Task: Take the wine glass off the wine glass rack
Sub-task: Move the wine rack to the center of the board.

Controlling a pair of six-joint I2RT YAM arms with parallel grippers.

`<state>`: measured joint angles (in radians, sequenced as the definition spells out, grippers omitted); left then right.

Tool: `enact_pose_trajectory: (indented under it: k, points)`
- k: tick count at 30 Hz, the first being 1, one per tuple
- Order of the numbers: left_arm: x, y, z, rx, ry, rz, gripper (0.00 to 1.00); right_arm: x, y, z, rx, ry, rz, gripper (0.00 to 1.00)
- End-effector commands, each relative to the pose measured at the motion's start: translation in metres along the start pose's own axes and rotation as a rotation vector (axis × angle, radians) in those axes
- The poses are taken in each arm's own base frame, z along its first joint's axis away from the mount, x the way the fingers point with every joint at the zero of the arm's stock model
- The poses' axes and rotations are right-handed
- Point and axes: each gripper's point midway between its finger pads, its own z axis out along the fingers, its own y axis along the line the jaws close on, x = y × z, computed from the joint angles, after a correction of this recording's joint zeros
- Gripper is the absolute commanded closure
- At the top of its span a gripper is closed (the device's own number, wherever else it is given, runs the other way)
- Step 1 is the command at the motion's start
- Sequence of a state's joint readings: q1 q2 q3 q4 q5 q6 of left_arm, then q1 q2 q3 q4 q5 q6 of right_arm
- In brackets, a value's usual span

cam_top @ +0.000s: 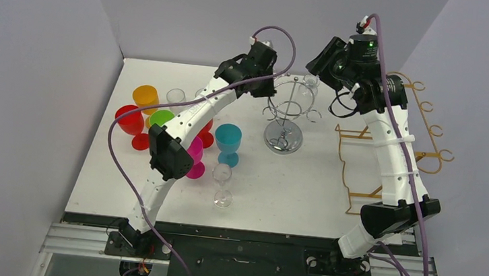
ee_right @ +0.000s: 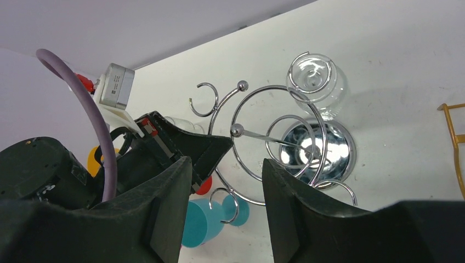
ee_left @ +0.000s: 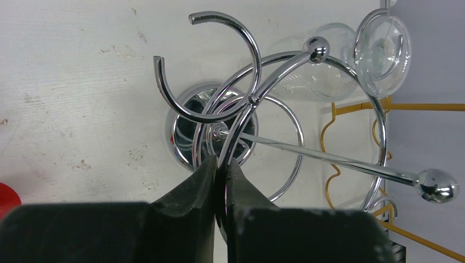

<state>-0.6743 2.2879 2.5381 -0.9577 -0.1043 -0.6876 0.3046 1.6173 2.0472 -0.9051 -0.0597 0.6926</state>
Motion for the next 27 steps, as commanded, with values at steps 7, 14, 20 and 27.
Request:
enact_pose_trajectory:
  k: [7, 14, 20, 27]
  points:
    - [-0.036, 0.009, -0.025, 0.003, -0.071, 0.071, 1.00, -0.013, 0.009, 0.005, -0.051, -0.030, 0.006, 0.54]
    - [-0.054, 0.026, -0.036, 0.010, -0.076, 0.072, 1.00, -0.005, 0.006, 0.024, -0.045, 0.002, 0.015, 0.54]
    - [-0.063, 0.043, -0.046, -0.007, -0.073, 0.106, 1.00, 0.000, 0.004, 0.046, -0.038, 0.014, 0.024, 0.54]
    - [-0.075, 0.062, -0.059, -0.021, -0.074, 0.137, 1.00, 0.012, -0.002, 0.074, -0.015, 0.035, 0.026, 0.53]
